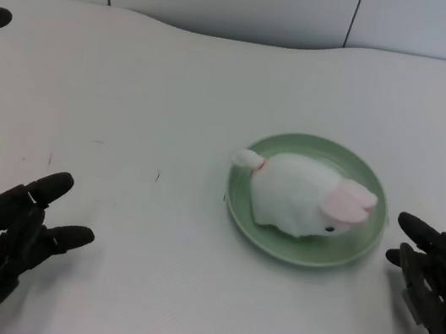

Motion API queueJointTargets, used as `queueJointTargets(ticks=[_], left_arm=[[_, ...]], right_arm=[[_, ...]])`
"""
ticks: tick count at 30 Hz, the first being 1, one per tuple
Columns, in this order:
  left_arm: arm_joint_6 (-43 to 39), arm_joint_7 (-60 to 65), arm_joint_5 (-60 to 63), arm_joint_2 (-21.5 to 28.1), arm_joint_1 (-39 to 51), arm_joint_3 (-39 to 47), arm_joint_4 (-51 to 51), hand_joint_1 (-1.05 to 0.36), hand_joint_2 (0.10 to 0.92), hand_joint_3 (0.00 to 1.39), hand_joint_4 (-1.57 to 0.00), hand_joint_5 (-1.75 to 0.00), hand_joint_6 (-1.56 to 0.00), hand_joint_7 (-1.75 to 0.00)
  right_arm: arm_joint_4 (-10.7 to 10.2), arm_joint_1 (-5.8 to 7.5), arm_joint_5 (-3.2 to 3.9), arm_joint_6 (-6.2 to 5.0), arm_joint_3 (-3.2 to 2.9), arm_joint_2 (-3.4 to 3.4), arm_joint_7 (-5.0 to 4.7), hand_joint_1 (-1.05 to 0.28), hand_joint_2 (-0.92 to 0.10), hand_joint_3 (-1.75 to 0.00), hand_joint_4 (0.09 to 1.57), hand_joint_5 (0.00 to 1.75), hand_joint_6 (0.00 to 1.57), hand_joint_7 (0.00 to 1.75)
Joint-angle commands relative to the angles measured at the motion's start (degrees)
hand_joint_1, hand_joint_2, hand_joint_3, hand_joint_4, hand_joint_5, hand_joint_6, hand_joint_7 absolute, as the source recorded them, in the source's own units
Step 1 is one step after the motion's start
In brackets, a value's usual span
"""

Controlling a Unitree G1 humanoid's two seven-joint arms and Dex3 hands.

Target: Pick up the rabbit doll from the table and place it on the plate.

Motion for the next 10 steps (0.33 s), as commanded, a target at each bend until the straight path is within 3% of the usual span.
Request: queueJointTargets(ticks=[1,3,6,8,10], left_arm=[[-0.7,0.7,0.6,0.6,-0.8,0.8,1.0,-0.72,0.921,0.31,-0.48,-0.96,-0.71,-0.03],[-0.6,1.0,0.6,0.6,-1.1,0.8,1.1,-0.72,0.921,0.31,-0.48,-0.96,-0.71,-0.03],[0.0,1.3,0.1,0.3,-1.1,1.0,1.0,-0.7,0.921,0.33,-0.48,-0.98,-0.71,-0.03],[-0.3,1.1,0.3,0.3,-1.1,0.8,1.1,-0.71,0.921,0.31,-0.47,-0.98,-0.71,-0.03],[-0.7,1.0,0.7,0.3,-1.1,0.6,1.2,-0.72,0.921,0.3,-0.47,-0.98,-0.71,-0.02]], right_arm=[[1.0,-0.54,0.75,-0.09,-0.64,-0.93,0.43,-0.29,-0.92,-0.3,0.6,1.02,0.94,0.02],[0.8,-0.7,0.93,0.64,-0.77,-0.79,0.15,-0.31,-0.92,-0.29,0.6,1.03,0.95,0.03],[0.9,-0.8,1.09,0.34,-1.01,-0.87,0.46,-0.3,-0.92,-0.28,0.6,1.04,0.95,0.03],[1.1,-0.94,2.03,0.38,-1.71,-0.61,1.57,-0.28,-0.92,-0.28,0.59,1.04,0.94,0.02],[1.4,-1.09,2.45,-0.05,-2.06,-0.58,2.49,-0.28,-0.92,-0.28,0.6,1.04,0.94,0.02]])
